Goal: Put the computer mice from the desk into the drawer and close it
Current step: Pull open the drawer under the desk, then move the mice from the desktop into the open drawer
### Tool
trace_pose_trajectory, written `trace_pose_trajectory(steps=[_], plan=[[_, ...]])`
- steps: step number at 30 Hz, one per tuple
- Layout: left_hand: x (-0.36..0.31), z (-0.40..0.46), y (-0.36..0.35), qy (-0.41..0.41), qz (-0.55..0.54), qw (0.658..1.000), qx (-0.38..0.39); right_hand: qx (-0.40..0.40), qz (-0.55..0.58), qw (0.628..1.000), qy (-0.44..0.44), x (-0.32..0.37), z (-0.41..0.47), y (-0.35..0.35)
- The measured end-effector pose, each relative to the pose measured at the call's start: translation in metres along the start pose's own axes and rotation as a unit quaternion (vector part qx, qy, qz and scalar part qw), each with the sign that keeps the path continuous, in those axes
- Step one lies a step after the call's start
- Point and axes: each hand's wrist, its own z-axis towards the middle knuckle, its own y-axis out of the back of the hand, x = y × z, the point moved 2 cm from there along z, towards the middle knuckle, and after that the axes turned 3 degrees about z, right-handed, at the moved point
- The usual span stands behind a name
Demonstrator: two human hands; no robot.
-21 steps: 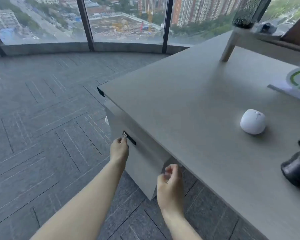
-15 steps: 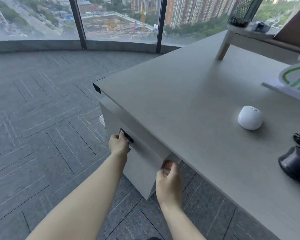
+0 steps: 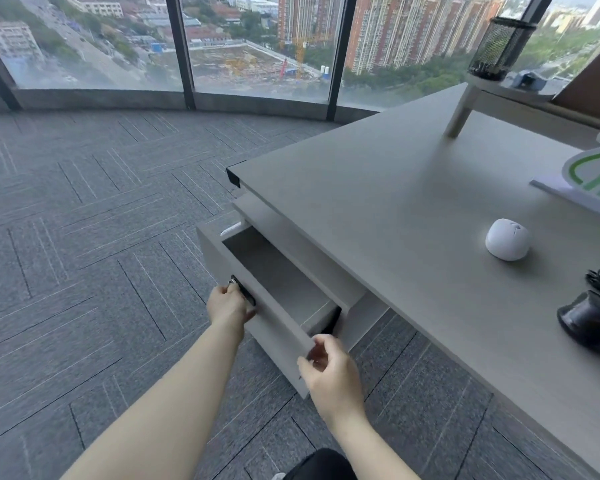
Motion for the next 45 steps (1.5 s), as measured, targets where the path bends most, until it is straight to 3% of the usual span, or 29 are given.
trace_pose_trajectory(steps=[12,25,27,29,32,34,36,39,42,45], plan=[[0.012,-0.025,0.164,0.010,-0.025,0.999,-0.035,0.152,0.009,0.985,0.081,0.017,-0.091,-0.080],[0.027,-0.029,0.252,-0.012,-0.013,0.999,-0.044,0.225,0.028,0.970,0.087,0.032,-0.145,-0.121],[0.027,-0.031,0.251,-0.007,-0.003,0.998,-0.062,0.240,0.017,0.966,0.096,0.035,-0.147,-0.117],[0.018,-0.041,0.251,-0.024,0.070,0.989,-0.131,0.234,-0.004,0.965,0.119,0.040,-0.145,-0.107],[-0.006,-0.070,0.237,-0.144,0.187,0.950,-0.207,0.149,0.009,0.977,0.150,0.054,-0.133,-0.067],[-0.028,-0.102,0.210,-0.264,0.200,0.921,-0.205,0.053,0.022,0.982,0.183,0.068,-0.118,-0.024],[-0.046,-0.130,0.171,-0.361,0.219,0.892,-0.160,-0.045,0.019,0.975,0.217,0.079,-0.101,0.026],[-0.054,-0.160,0.095,-0.434,0.244,0.866,-0.047,-0.194,-0.034,0.950,0.243,0.086,-0.077,0.105],[-0.052,-0.199,0.016,-0.467,0.253,0.846,0.052,-0.312,-0.113,0.921,0.205,0.075,-0.054,0.183],[-0.047,-0.238,-0.062,-0.479,0.279,0.820,0.145,-0.369,-0.197,0.900,0.120,0.052,-0.035,0.247]])
